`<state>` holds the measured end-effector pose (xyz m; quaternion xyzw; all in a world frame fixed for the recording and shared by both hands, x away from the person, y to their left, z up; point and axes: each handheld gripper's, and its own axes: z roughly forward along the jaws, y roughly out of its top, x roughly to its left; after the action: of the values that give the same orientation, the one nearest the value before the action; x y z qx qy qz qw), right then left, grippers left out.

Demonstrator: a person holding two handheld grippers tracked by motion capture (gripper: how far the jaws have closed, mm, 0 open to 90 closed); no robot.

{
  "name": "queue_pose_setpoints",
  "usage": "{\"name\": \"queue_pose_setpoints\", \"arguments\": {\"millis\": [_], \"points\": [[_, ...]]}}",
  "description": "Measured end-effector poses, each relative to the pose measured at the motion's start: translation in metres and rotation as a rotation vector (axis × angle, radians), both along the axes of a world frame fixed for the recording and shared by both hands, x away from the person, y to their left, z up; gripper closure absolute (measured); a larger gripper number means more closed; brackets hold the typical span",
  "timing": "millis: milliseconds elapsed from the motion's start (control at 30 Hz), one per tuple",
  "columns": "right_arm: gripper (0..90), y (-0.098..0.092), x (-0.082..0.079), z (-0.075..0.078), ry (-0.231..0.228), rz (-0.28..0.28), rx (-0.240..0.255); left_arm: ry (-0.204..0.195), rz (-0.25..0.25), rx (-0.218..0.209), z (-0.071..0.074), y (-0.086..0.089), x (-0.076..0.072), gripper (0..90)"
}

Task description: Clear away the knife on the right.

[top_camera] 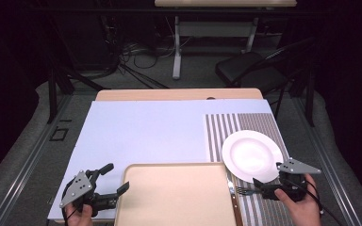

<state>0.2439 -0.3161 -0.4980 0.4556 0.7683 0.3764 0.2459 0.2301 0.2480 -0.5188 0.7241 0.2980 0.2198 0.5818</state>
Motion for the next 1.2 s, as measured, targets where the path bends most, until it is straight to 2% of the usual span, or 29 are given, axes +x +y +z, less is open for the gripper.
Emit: {"name": "queue_pose_setpoints", "arguments": {"millis": [200, 467, 733, 800, 867, 1000, 1067, 1200], "points": [[0.0, -0.005, 0.0, 0.0, -0.012, -0.02, 0.005, 0.003, 0.01, -0.004, 0.0, 0.002, 0.0, 15.6], [0.0, -0.008, 0.0, 0.002, -0.004, -0.018, -0.001, 0.007, 0.013, -0.003, -0.001, 0.002, 0.001, 15.6], [0.0, -0.013, -0.003, 0.003, 0.005, -0.033, 0.014, 0.009, 0.003, -0.003, -0.001, 0.0, 0.005, 15.6], [0.0, -0.012, -0.002, 0.004, 0.006, -0.019, 0.009, 0.012, 0.006, -0.016, -0.003, 0.001, 0.006, 15.7], [0.0, -0.011, -0.002, 0.006, 0.013, -0.008, 0.003, 0.016, 0.004, -0.011, -0.003, 0.001, 0.008, 15.6], [0.0, -0.01, -0.001, 0.009, 0.002, 0.023, -0.024, 0.021, 0.002, -0.017, -0.004, 0.002, 0.01, 15.6], [0.0, -0.009, -0.001, 0.009, -0.007, 0.031, -0.022, 0.022, 0.003, -0.02, -0.004, 0.003, 0.01, 15.7], [0.0, -0.007, 0.0, 0.01, -0.006, 0.047, -0.037, 0.015, 0.001, -0.021, -0.003, 0.002, 0.009, 15.6]]}}
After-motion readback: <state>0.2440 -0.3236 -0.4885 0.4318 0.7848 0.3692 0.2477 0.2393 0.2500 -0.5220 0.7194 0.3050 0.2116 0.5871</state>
